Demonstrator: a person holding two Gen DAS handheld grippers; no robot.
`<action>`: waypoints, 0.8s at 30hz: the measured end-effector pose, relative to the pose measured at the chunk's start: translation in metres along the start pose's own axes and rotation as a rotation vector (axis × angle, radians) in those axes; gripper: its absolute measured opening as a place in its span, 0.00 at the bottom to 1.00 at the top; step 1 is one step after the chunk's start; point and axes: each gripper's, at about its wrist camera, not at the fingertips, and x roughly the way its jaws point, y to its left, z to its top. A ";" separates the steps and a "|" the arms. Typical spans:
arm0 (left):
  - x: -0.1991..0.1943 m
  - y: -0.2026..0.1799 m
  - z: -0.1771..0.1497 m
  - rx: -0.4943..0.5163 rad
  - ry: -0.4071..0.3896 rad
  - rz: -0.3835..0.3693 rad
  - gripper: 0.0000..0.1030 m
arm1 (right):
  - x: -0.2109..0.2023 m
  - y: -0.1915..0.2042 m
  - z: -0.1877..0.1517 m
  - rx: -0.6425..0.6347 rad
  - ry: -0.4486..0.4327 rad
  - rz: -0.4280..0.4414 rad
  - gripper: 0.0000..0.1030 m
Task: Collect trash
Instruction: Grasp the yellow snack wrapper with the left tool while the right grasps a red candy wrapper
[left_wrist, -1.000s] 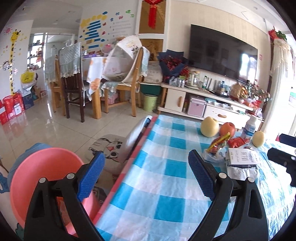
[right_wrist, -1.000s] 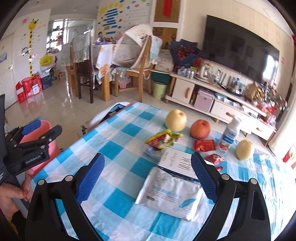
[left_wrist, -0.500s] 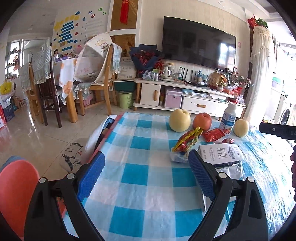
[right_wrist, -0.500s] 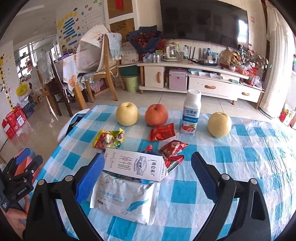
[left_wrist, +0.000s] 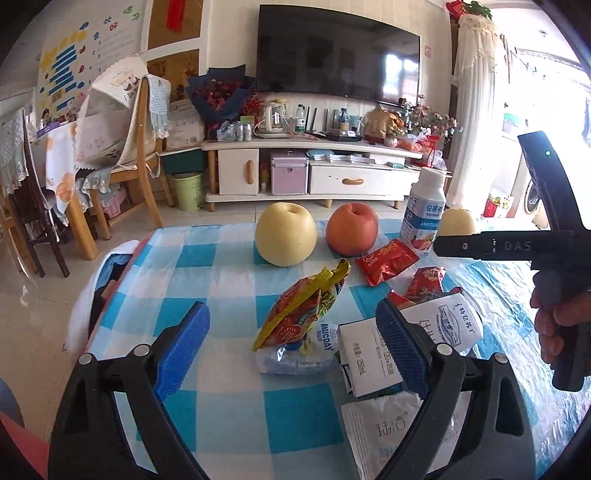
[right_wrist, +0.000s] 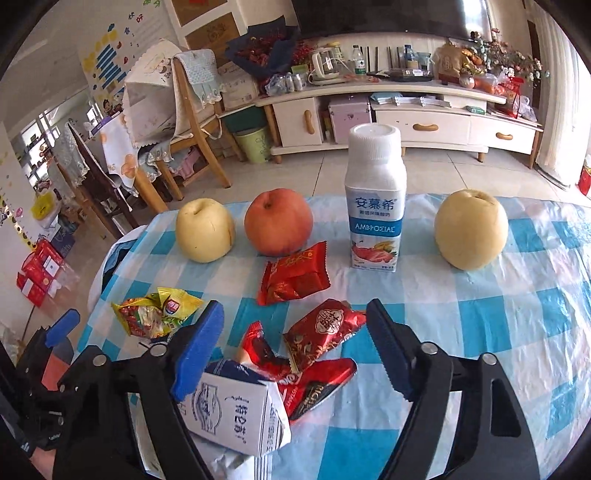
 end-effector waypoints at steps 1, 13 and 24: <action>0.005 0.001 0.000 -0.002 0.005 -0.001 0.89 | 0.006 0.000 0.002 -0.004 0.013 0.002 0.71; 0.051 0.008 0.000 -0.024 0.082 -0.050 0.73 | 0.058 -0.006 0.015 -0.010 0.054 -0.025 0.71; 0.064 0.008 -0.002 -0.043 0.109 -0.066 0.50 | 0.082 -0.016 0.014 0.008 0.083 -0.014 0.63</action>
